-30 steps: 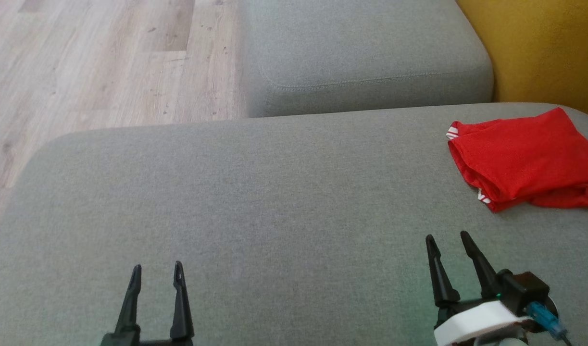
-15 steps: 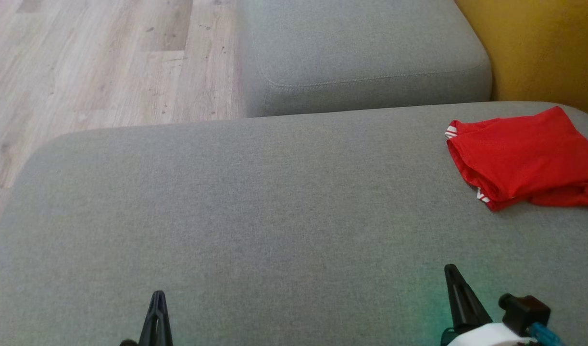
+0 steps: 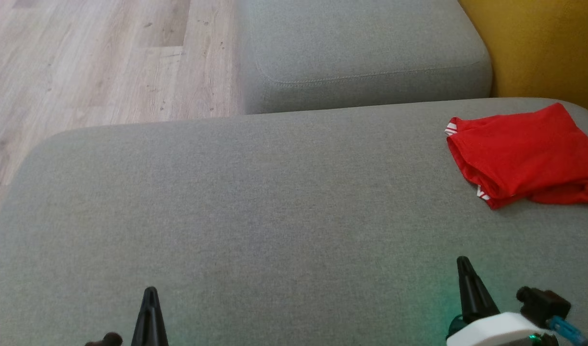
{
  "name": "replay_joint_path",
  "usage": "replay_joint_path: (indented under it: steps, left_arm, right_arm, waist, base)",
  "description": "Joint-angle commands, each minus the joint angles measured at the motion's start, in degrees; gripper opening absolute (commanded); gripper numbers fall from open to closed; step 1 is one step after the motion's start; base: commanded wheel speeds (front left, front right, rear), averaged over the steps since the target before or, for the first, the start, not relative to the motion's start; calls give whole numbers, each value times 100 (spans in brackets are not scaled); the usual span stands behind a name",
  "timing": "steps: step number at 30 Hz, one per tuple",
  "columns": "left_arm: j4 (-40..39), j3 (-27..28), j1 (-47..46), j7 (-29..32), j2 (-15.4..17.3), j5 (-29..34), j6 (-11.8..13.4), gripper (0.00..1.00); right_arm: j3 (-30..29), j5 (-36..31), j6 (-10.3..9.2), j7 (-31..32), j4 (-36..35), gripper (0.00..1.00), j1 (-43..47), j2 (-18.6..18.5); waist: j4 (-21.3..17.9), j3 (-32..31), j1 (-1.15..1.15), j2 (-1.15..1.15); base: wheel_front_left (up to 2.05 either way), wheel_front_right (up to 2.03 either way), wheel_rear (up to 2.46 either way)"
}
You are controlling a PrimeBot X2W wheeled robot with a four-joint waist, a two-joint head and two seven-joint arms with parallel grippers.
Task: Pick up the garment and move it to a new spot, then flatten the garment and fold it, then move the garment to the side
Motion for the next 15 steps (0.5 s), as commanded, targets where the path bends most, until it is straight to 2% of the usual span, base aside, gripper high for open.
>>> replay_joint_path:
  steps: [1,15]
  left_arm:
    - [-139,130,-310,26,63,-174,-57,0]
    - [-87,249,-496,210,94,-1087,-204,0]
  right_arm:
    - [-28,185,-2,37,-223,0,-317,-46]
    - [-152,1047,-2,234,-286,0,-425,-60]
  waist:
    - [-2,6,0,0]
    - [-18,63,0,0]
  base:
    - [0,0,0]
    - [0,0,0]
